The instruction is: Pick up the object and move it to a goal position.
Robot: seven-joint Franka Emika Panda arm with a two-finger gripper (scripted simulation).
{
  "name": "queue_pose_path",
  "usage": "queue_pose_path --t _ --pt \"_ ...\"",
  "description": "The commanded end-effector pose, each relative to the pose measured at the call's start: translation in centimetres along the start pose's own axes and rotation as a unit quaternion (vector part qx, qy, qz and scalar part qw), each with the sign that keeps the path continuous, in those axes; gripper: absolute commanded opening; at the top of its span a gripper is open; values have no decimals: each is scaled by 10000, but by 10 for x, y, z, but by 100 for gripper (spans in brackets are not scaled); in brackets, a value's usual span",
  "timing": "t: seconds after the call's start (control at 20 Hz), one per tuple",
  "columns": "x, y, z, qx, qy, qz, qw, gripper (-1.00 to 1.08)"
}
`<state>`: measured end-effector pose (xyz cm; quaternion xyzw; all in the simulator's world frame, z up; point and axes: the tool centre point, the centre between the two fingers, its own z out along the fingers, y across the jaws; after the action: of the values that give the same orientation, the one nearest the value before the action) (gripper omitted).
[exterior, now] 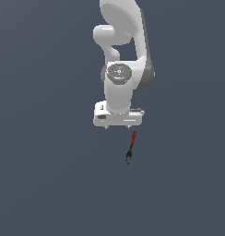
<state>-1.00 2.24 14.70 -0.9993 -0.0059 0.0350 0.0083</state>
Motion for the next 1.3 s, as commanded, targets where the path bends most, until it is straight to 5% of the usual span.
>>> queue_pose_path --t 0.0,1.25 --pt "1 -2 2 -2 6 31 10000 100" --pt "36 -70 81 -28 324 1520 9878 100"
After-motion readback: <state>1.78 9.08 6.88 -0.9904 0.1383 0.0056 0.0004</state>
